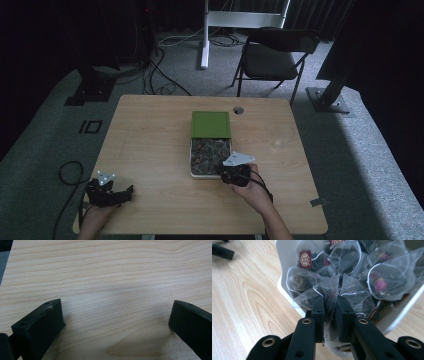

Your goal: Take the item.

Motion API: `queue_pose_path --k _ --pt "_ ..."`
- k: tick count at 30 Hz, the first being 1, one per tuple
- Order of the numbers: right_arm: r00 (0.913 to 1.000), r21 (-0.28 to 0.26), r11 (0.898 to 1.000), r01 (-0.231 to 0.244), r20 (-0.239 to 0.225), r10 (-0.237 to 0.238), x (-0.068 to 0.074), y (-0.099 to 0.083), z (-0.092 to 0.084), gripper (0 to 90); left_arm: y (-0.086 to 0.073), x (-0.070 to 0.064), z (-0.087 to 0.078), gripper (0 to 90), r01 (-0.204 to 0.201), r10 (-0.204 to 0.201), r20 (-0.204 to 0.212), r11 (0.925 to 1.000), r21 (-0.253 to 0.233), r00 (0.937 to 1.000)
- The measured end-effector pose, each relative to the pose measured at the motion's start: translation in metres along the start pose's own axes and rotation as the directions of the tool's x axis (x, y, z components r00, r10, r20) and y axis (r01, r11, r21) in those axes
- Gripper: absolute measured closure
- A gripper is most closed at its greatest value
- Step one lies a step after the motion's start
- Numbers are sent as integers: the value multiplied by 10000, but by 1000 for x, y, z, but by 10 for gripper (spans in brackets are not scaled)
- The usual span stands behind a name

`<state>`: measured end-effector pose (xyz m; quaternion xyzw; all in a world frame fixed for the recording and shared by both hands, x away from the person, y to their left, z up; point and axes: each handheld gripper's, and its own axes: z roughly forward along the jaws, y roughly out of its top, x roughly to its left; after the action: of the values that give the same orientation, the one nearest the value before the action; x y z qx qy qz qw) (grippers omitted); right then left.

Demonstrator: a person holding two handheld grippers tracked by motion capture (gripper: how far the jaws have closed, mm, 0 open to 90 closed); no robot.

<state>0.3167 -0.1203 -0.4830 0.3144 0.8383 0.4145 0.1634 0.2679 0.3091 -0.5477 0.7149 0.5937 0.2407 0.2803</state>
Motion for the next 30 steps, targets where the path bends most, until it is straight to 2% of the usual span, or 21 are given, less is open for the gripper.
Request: queue_pose_path --k 7,8,11,22,30 --pt "9997 -464 9987 -226 28 228 -3 10 -14 798 0 0 0 2 0 0 -1 10000 0 10000" --pt "10000 -446 9990 -94 7 94 -3 11 -16 798 0 0 0 2 -4 4 -3 10000 1 10000" --pt "9999 -629 9979 -145 -79 140 -3 16 -20 798 0 0 0 2 1 -1 -1 10000 0 10000" --pt "9997 -1090 9938 -222 -137 208 -3 30 -23 799 0 0 0 2 18 -18 -2 10000 -15 10000" --pt "9995 -1420 9894 -307 34 315 -11 36 -30 798 0 0 0 2 13 -13 -6 10000 -15 10000"
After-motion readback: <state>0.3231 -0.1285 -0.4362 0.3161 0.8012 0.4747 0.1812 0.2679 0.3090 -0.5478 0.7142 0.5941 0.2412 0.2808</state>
